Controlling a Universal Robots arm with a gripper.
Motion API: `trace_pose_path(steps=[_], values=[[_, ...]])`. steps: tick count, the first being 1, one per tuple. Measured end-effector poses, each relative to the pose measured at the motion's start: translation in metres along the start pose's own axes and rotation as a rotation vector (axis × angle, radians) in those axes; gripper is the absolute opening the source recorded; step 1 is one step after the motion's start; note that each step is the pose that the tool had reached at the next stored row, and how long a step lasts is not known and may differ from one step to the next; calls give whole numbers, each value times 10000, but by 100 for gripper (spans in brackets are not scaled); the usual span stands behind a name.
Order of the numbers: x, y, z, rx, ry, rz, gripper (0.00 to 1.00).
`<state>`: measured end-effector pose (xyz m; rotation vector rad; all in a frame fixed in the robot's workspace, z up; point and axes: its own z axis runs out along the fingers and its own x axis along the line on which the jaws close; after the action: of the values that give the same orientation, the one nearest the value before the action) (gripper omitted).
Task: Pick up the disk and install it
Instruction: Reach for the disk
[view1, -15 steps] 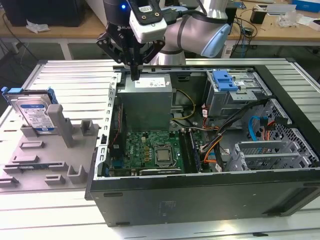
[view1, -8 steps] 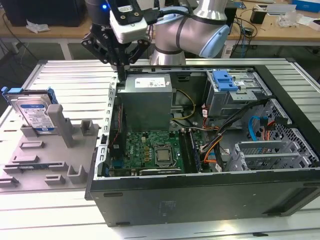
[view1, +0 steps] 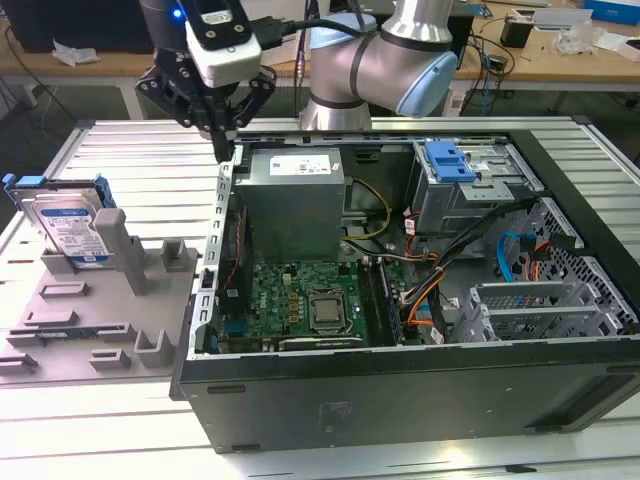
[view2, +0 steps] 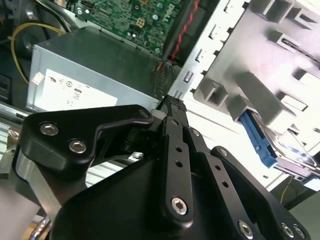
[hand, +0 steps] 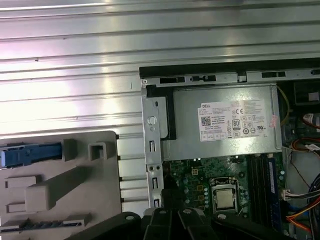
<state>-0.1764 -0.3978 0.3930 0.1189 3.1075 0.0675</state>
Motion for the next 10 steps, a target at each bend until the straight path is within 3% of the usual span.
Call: trace_pose_path(steps=[4, 10], values=[[103, 19, 0, 4, -2, 23, 11], [316, 14, 4, 5, -6, 48, 11]])
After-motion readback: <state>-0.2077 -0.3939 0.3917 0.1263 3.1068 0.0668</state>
